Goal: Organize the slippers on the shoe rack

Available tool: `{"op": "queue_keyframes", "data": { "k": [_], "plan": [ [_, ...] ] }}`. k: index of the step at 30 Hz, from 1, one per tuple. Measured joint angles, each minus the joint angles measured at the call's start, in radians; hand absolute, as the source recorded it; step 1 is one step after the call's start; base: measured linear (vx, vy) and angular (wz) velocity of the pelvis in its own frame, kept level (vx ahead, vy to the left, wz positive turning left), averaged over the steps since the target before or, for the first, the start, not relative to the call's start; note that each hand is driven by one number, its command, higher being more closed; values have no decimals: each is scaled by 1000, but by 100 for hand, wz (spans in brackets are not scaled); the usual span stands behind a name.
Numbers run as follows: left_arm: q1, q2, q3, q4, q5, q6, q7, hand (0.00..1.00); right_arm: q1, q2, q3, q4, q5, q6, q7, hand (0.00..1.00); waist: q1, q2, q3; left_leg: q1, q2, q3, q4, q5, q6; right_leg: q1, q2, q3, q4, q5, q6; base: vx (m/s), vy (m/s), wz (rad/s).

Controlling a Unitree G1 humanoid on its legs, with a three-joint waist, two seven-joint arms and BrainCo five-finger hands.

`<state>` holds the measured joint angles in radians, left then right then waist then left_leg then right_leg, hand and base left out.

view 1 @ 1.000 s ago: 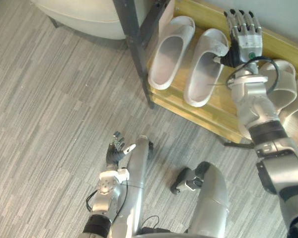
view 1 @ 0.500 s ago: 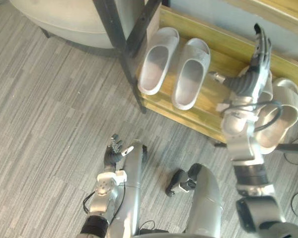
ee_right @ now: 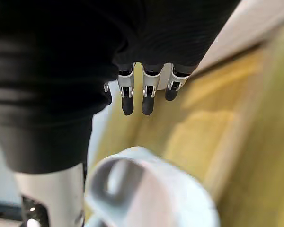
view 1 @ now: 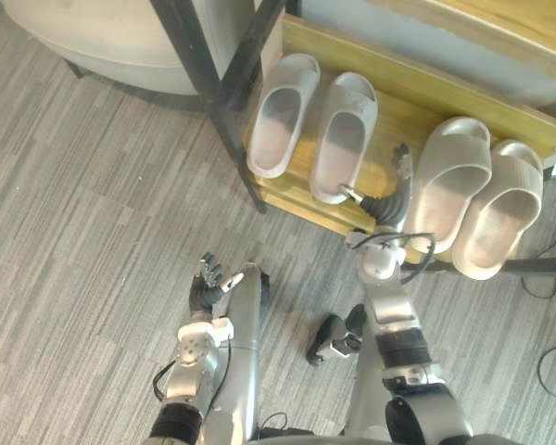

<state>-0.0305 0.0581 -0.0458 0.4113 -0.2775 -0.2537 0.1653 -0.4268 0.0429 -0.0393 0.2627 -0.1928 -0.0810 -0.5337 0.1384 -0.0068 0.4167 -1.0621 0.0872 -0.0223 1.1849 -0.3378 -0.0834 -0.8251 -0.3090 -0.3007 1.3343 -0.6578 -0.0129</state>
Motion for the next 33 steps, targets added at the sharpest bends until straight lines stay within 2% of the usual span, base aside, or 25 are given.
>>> {"op": "queue_keyframes", "data": {
  "k": [2, 7, 11, 16, 25, 33],
  "plan": [
    [-6, -5, 16, 13, 0, 1, 8, 0, 1, 0, -11, 32, 20, -3, 5, 0, -1, 0, 1, 0, -1, 0, -1, 0, 0, 0, -1, 0, 0, 0, 0, 0, 0, 0],
    [-13, -2, 33, 26, 0, 5, 9, 0, -3, -3, -20, 43, 98, -50, 25, 0, -1, -7, 6, 0, -1, 0, -1, 0, 0, 0, -1, 0, 0, 0, 0, 0, 0, 0],
    [-18, -1, 50, 34, 0, 6, 8, 0, -23, -7, -20, 71, 155, -89, 57, 0, -1, -14, 13, 0, -1, 0, -1, 0, 0, 0, -2, 0, 0, 0, 0, 0, 0, 0],
    [-22, -2, 60, 45, 0, 9, 7, 0, -80, -19, -1, 111, 216, -115, 108, 0, -1, -12, 20, -1, -5, -1, -1, 0, 0, 0, -4, -1, 1, 0, 0, 0, 0, 0],
    [-36, -3, 69, 55, 0, 21, 7, 0, -169, -23, 88, 149, 269, -114, 168, 0, 7, -8, 38, -9, -7, -2, 1, 0, 0, -7, -6, -2, 5, -1, 1, 0, 0, 0],
    [-43, -9, 69, 58, -1, 19, 8, 0, -203, -24, 95, 173, 301, -114, 152, 0, 13, 0, 42, -18, -13, -7, 7, 0, 0, -11, -14, -8, 15, -2, 1, 0, 0, 0]
  ]
}}
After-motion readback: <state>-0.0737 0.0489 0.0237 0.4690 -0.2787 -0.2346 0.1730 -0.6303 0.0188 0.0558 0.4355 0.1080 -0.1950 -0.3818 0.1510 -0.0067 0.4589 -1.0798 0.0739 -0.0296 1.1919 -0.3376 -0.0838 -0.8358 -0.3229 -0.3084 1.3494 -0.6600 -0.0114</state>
